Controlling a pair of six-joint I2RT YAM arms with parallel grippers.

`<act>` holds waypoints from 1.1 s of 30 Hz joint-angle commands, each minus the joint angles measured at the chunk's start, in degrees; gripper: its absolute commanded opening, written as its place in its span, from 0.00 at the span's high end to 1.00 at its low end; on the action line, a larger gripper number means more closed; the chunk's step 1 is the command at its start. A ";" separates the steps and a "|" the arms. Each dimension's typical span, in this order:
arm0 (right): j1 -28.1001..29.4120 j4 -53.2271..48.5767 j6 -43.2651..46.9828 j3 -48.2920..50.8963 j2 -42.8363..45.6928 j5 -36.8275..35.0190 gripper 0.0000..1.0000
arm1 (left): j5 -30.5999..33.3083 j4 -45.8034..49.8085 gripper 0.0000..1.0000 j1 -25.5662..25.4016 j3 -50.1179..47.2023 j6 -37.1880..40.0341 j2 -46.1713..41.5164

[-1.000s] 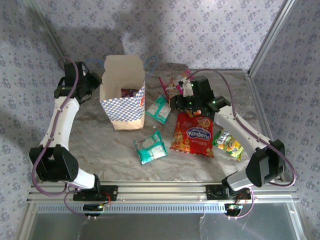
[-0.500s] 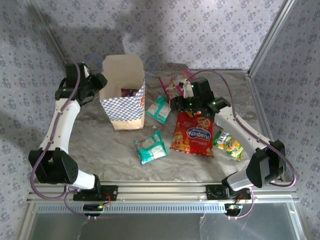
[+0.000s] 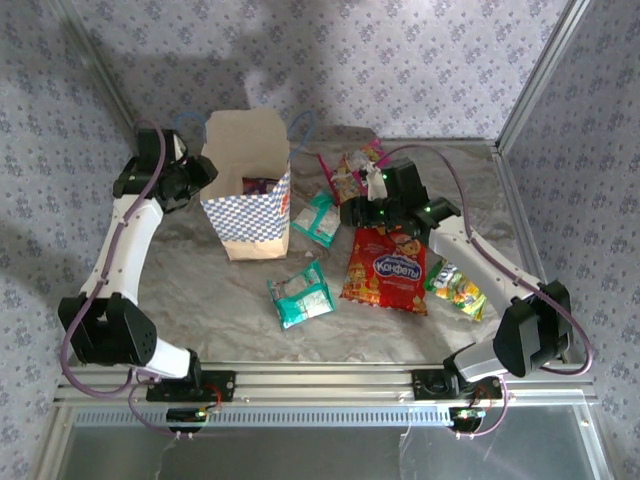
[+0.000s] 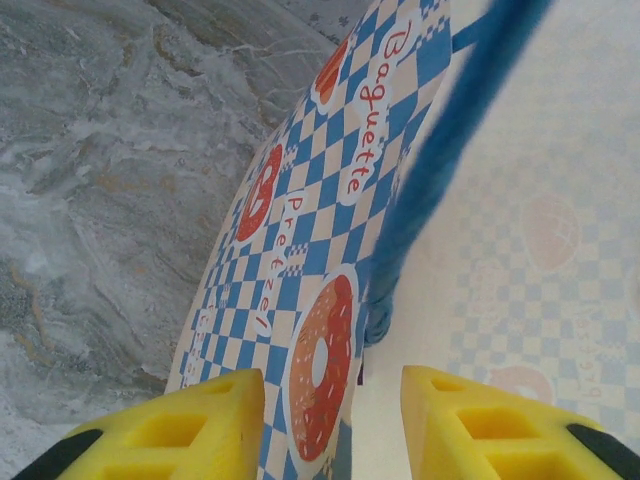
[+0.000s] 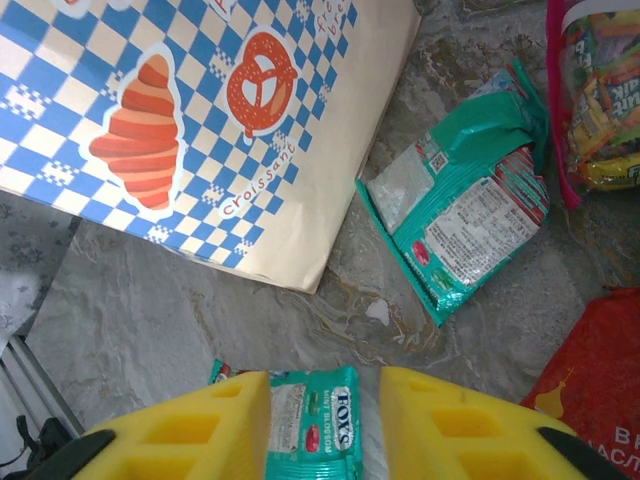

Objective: Place the snacks into the paper bag

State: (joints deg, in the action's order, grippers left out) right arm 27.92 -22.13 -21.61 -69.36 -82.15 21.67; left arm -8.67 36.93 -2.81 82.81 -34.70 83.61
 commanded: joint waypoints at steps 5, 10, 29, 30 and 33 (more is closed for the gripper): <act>1.67 -2.44 0.57 2.99 0.31 1.67 0.42 | 0.62 0.11 0.74 -0.67 2.89 -0.06 0.24; 4.68 -4.15 1.78 3.27 -2.41 1.84 0.35 | 1.18 0.26 0.76 -0.66 2.14 -0.19 -0.59; 11.29 -7.12 4.46 -1.60 -13.12 0.93 0.18 | 1.86 1.08 0.79 -0.68 1.31 0.26 -2.72; 11.43 -7.16 4.48 -1.81 -13.65 0.82 0.17 | 1.90 1.04 0.79 -0.68 1.24 0.25 -2.90; 11.98 -7.60 4.45 -2.48 -15.43 0.85 0.17 | 2.02 1.22 0.79 -0.68 1.14 0.37 -3.07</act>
State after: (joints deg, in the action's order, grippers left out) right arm 39.29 -27.64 -18.35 -69.91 -95.81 22.31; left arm -7.33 37.52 -3.18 82.87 -35.00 82.74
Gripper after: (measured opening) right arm 0.827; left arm 0.212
